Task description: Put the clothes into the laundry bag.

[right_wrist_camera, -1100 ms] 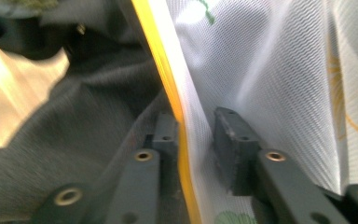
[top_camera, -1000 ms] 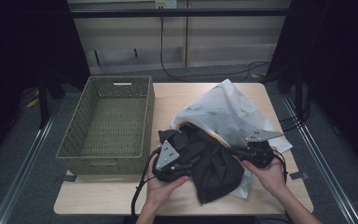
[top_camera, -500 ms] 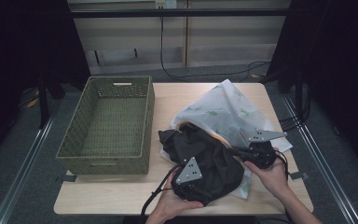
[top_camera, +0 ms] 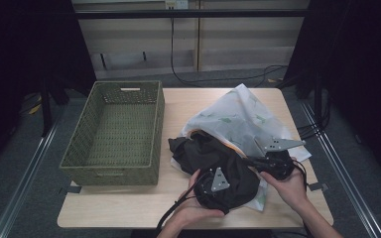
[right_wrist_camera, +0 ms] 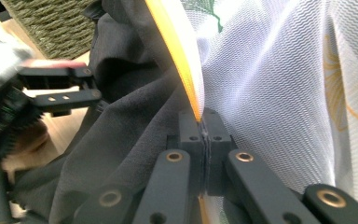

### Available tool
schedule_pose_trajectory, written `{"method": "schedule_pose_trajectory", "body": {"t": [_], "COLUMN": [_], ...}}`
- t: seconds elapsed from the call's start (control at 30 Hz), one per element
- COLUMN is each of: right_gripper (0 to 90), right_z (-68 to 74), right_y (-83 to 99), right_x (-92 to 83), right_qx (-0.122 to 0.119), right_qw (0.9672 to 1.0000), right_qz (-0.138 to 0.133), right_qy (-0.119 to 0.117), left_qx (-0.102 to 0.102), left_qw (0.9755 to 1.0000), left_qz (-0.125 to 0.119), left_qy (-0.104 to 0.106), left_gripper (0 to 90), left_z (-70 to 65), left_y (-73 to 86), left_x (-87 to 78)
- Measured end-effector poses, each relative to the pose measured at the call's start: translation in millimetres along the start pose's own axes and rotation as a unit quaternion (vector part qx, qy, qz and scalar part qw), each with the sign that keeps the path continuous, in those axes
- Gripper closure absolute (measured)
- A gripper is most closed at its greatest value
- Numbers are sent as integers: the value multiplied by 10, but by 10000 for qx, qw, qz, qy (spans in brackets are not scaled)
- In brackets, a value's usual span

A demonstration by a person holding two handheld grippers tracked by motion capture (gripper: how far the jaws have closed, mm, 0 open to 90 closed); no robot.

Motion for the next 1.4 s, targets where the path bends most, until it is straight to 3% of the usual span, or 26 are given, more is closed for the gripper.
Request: {"method": "schedule_pose_trajectory", "body": {"t": [0.07,0.13,0.17,0.2,0.23,0.3,0.37,0.4,0.53,0.57,0.6,0.73,0.77,0.8,0.87,0.93,1.13,1.17,1.2,1.23,1.27,1.3,1.33,1.4], "right_gripper": [893,893,894,894,893,894,894,895,895,895,895,895,896,896,897,897,897,897,897,897,897,897,897,898], "right_z": [4,7,6,6,9,16,40,62,112,131,160,292,364,364,435,497,596,596,574,552,515,438,438,351], "right_y": [0,-2,-7,-7,-16,-48,-84,-104,-238,-290,-364,-583,-693,-693,-796,-882,-1053,-1057,-1044,-1025,-984,-855,-855,-663], "right_x": [-8,-19,-29,-29,-30,-38,-34,-27,-29,-32,-33,-24,-26,-26,-32,-42,-147,-166,-183,-183,-180,-154,-154,-109], "right_qx": [-1,9,43,43,64,53,64,24,-25,-30,-51,-205,-288,-288,-331,-413,-348,-376,-324,-254,-212,-129,-129,34], "right_qw": [10000,10000,10000,10000,10000,10000,9999,9999,9996,9995,9992,9982,9975,9975,9967,9963,9931,9928,9926,9926,9932,9948,9948,9963], "right_qz": [0,-3,-14,-14,-22,-56,-90,-87,-176,-220,-295,-433,-495,-495,-555,-595,-887,-924,-949,-950,-921,-793,-793,-626], "right_qy": [3,-12,-36,-36,-44,-59,-124,-127,-214,-236,-265,-364,-407,-407,-489,-472,-678,-660,-684,-705,-680,-622,-622,-587], "left_qx": [2,-84,-132,-256,-439,-636,-954,-1015,-972,-1026,-1006,-1196,-1255,-1292,-1441,-1455,-1769,-1794,-1786,-1669,-1511,-1454,-1501,-1516], "left_qw": [9999,9998,9996,9995,9990,9978,9941,9930,9921,9903,9902,9858,9837,9826,9775,9748,9584,9577,9580,9628,9682,9716,9730,9771], "left_qz": [-9,-30,-31,-26,-41,-162,-474,-565,-788,-933,-952,-1146,-1254,-1304,-1501,-1621,-2121,-2145,-2141,-1970,-1821,-1722,-1648,-1379], "left_qy": [-112,-168,-238,-203,-80,-89,203,216,-58,-118,-177,-272,-289,-300,-345,-482,-716,-674,-678,-800,-810,-725,-596,-572], "left_gripper": [113,200,355,355,443,630,756,791,825,826,828,833,834,834,835,835,835,835,834,833,833,832,832,832], "left_z": [21,61,102,141,177,259,352,380,499,540,577,725,754,774,823,855,1018,1040,1042,1027,1002,976,956,922], "left_y": [5,19,21,18,11,-11,-61,-79,-230,-294,-326,-471,-498,-522,-599,-673,-798,-802,-802,-787,-761,-726,-680,-578], "left_x": [-8,-21,-34,-51,-60,-85,-147,-170,-306,-341,-363,-379,-380,-375,-382,-401,-356,-316,-285,-240,-184,-117,-48,98]}}
Point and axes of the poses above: each handheld gripper's, and its own axes: x roughly forward along the jaws, y roughly out of its underside, z roughly to its left, the point moved 5 cm from there along x, roughly forward along the jaws, and after that the axes turned 1 degree about -z, right-handed, at the moved point
